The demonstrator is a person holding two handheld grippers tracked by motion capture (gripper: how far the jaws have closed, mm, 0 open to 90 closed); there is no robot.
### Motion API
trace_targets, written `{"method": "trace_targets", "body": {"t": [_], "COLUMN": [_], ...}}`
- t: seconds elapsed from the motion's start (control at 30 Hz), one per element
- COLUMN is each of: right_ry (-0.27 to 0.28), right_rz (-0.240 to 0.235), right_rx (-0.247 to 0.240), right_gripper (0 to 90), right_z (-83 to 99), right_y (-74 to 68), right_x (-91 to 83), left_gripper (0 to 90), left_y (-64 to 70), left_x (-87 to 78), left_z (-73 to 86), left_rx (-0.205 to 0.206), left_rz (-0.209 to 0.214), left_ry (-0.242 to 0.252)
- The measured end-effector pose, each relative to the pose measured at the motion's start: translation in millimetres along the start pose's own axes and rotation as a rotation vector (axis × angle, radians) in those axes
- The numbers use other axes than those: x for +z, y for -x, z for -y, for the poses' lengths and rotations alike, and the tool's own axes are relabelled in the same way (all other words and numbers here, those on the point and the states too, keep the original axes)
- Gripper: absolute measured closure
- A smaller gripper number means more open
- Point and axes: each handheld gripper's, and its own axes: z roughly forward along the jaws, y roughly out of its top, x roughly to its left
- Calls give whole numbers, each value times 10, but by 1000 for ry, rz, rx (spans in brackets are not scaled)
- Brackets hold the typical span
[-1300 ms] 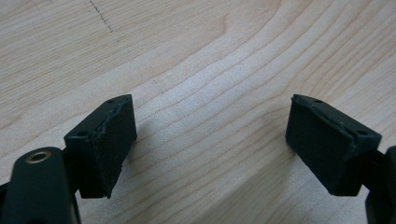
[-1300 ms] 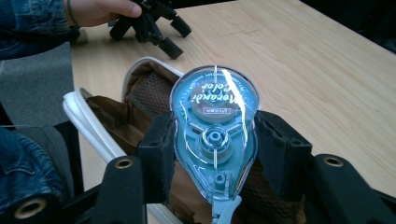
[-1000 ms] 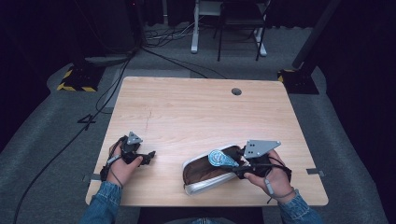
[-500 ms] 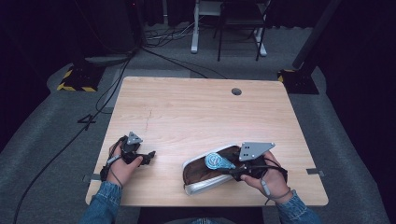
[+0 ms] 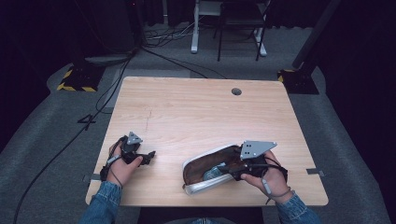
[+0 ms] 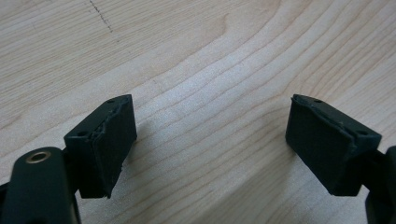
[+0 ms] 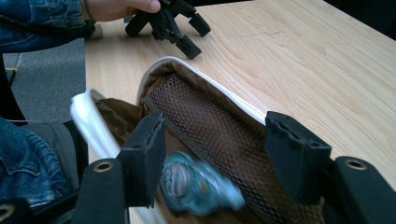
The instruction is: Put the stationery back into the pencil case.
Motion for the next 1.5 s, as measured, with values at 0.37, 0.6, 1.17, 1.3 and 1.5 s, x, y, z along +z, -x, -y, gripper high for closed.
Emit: {"method": "trace_targets", "body": {"t": [0.37, 0.6, 1.17, 1.3, 1.5], "right_ry": [32, 48, 30, 11, -25], "right_rz": [82, 195, 410, 441, 481], "right_rx": [34, 88, 270, 301, 343], "right_gripper": [373, 342, 222, 203, 171], "right_z": [27, 114, 502, 623, 841], "right_y": [111, 288, 749, 852, 996], "right_x": [-168, -381, -804, -865, -917], "left_gripper": [161, 161, 161, 161, 161], "left_y": [-4, -16, -51, -50, -49], "left_x": [6, 3, -30, -29, -29], "left_z": [-5, -2, 33, 33, 33], "left_rx": [0, 5, -5, -7, -5], "left_rz": [2, 9, -1, -1, -1], "left_ry": [1, 1, 2, 3, 2]}}
